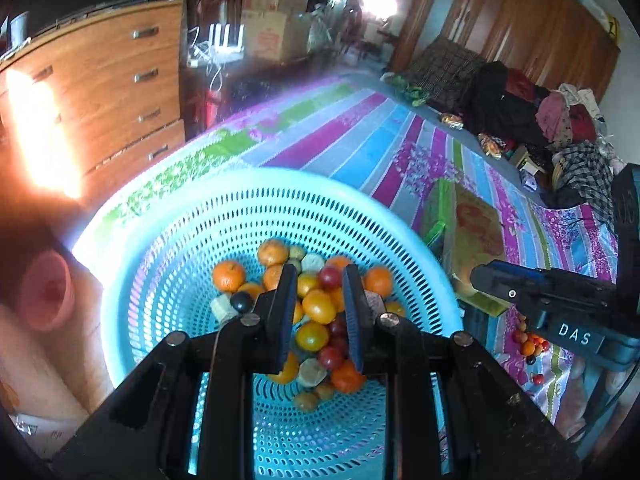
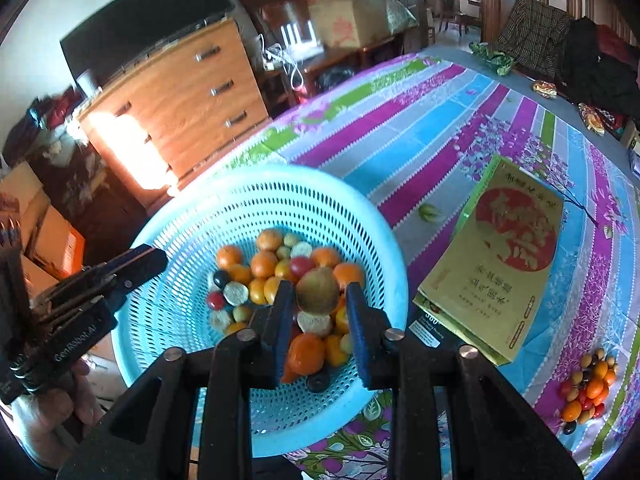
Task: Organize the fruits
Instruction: 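Carry the yellow and brown fruits over the blue basket with both grippers, then open both grippers to drop the two fruits into the basket, then move both grippers back over the fruit pile on the sheet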
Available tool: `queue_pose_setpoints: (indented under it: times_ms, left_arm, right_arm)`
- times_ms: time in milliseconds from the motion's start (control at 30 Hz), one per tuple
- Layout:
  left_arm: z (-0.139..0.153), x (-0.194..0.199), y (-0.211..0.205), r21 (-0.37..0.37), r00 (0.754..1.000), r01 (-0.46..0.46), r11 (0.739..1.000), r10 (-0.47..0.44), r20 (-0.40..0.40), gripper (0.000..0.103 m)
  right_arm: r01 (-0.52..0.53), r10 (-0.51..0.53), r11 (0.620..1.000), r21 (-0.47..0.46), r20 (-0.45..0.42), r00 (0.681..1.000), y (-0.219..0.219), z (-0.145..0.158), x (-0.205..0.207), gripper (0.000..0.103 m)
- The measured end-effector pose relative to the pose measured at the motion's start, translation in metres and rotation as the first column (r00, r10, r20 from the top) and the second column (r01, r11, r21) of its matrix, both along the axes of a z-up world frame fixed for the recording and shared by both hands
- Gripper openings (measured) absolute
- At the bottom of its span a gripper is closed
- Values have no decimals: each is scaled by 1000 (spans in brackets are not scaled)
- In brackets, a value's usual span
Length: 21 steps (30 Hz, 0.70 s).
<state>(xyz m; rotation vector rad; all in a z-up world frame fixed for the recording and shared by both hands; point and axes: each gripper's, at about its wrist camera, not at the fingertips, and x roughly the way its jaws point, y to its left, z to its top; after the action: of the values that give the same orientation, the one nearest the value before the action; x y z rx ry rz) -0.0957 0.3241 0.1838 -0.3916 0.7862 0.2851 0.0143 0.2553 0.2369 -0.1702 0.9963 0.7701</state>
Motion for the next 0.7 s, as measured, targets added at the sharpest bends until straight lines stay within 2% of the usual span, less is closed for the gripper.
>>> queue_pose_setpoints:
  times_ms: [33,100,133,267,467,600,700]
  left_arm:
    - [-2,-1,2,-5,1000,-7,1000,7,-9,44]
    - [-3,-4,5,-14,1000,-19,1000,19,-2,66]
    - [-3,-6,5,-7,1000,-27,1000,27,7,67]
    - [-3,-7,7,-10,999,-24,1000,24,23,70]
    - [-7,-8,8,-29,1000,0,1000,0,22,86]
    - [-6,-10,3,-9,999,-1,1000,2,34,88]
    - [3,-12,-4,33,997,-4,999,2,83,100]
  right_arm:
    - [1,-1,1000,1,-1,1000,1,-2,-1,36]
    - [8,-8,1000,6,-3,1000,1,-5,-1,47]
    - [14,-14,1000,7,5,1000,1,-5,-1,51]
    - [27,-27,999,41,3,1000,-4,-2,0,51]
    - [38,-42,996,83,48,998,-24,3,-12,53]
    - [57,-61,997,44,89,994,-53,-13,-32,54]
    - [69,-67,997,-19,98,993,-81,-36,-52,54]
